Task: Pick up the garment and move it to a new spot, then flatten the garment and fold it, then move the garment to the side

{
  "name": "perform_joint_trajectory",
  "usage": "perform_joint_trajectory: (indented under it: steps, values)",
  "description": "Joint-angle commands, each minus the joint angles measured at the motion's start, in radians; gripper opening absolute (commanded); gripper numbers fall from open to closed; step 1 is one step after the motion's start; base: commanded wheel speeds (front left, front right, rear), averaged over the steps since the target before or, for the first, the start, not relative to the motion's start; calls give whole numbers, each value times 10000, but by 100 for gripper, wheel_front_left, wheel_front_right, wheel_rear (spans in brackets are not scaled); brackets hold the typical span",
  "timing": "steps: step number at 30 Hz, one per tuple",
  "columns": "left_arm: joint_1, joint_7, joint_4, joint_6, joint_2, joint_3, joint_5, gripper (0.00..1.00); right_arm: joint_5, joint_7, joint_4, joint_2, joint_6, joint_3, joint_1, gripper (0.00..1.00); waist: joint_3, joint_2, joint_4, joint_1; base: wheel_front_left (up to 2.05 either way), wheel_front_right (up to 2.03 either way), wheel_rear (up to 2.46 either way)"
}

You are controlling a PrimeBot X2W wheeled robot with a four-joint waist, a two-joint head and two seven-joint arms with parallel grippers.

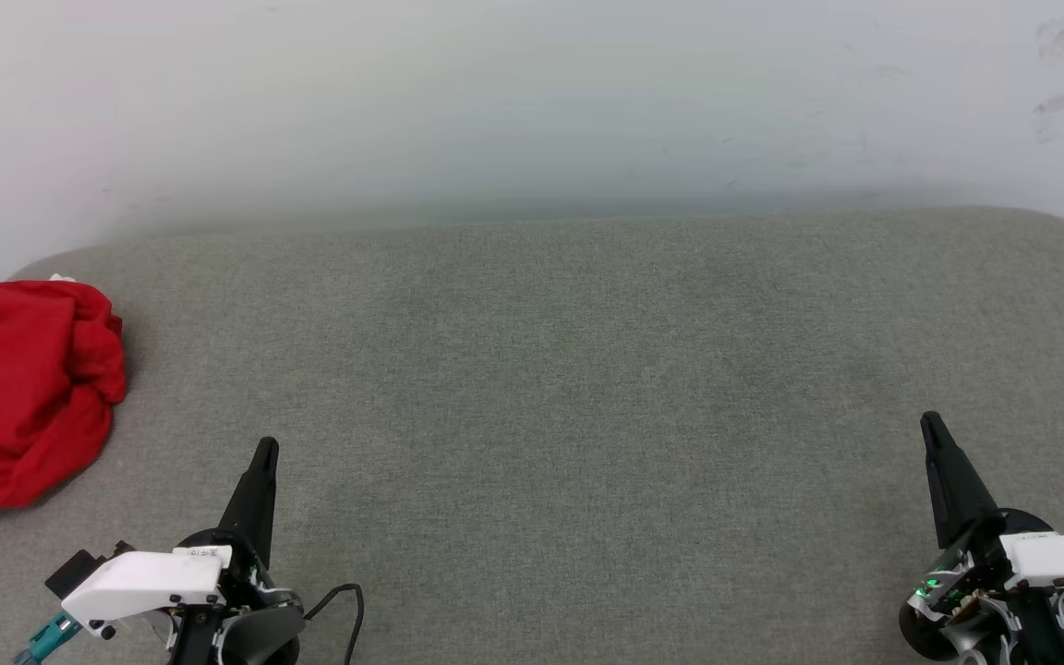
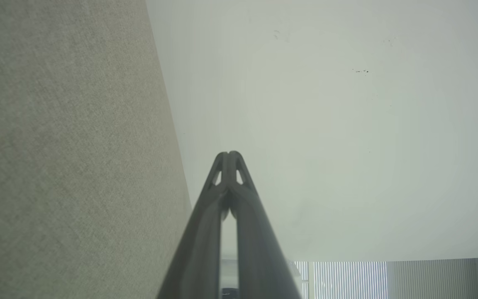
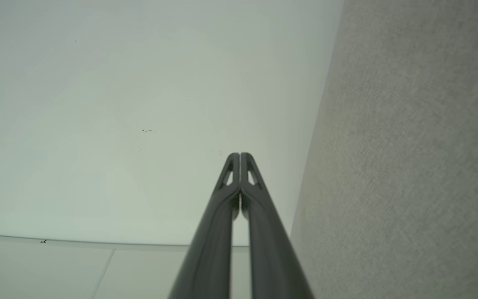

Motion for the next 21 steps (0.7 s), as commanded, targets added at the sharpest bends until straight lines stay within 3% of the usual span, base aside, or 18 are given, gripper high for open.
perform_joint_trajectory:
  steps: [1, 21]
  values:
    - [-73, 39, 4, -19, -10, 32, 21, 0, -47, 9, 8, 33, -3, 2, -125, 0, 0, 0, 0, 0, 0, 0, 0]
    - [-73, 37, 4, -19, -10, 29, 19, 0, -46, 8, 8, 34, -3, 4, -125, 0, 0, 0, 0, 0, 0, 0, 0]
